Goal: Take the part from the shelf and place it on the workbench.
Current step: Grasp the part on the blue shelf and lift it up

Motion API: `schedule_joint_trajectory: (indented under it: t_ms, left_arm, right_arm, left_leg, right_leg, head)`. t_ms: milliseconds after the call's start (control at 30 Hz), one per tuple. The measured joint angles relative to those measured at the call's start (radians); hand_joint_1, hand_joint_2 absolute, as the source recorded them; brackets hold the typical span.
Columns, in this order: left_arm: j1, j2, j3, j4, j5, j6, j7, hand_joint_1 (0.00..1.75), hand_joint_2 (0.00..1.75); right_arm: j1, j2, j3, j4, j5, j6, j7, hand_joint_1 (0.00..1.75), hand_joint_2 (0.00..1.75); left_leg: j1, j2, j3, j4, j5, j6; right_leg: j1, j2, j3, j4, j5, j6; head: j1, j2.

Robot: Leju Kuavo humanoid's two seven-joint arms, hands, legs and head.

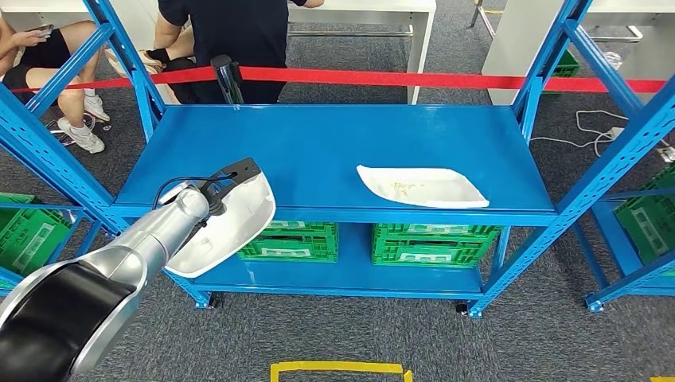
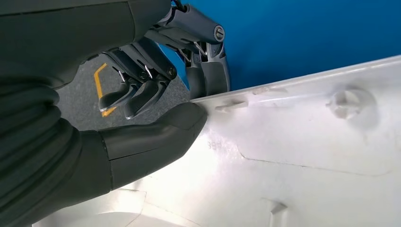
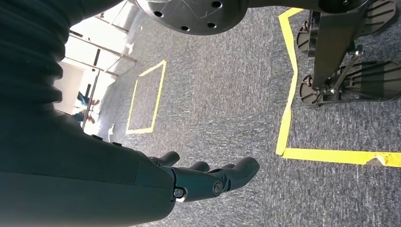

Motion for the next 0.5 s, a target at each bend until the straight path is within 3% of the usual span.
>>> schedule_joint_trajectory:
  t_ms: [133, 500]
  left_arm:
    - [0.003, 0.000, 0.001, -0.003, -0.007, 0.001, -0.022, 1.75, 1.75]
    - [0.017, -0.011, 0.012, -0.028, 0.005, 0.136, -0.223, 1.75, 1.75]
  right_arm:
    - [0.000, 0.000, 0.000, 0.000, 0.000, 0.000, 0.000, 0.00, 1.75]
    - [0.001, 0.000, 0.000, 0.000, -0.003, 0.000, 0.000, 0.00, 1.75]
  left_leg:
    - [0.000, 0.000, 0.000, 0.000, 0.000, 0.000]
    - [0.000, 0.000, 0.000, 0.000, 0.000, 0.000]
  right_leg:
    - [0.000, 0.000, 0.000, 0.000, 0.000, 0.000]
    - [0.000, 0.000, 0.000, 0.000, 0.000, 0.000]
  head:
    - [0.000, 0.000]
    - [0.000, 0.000]
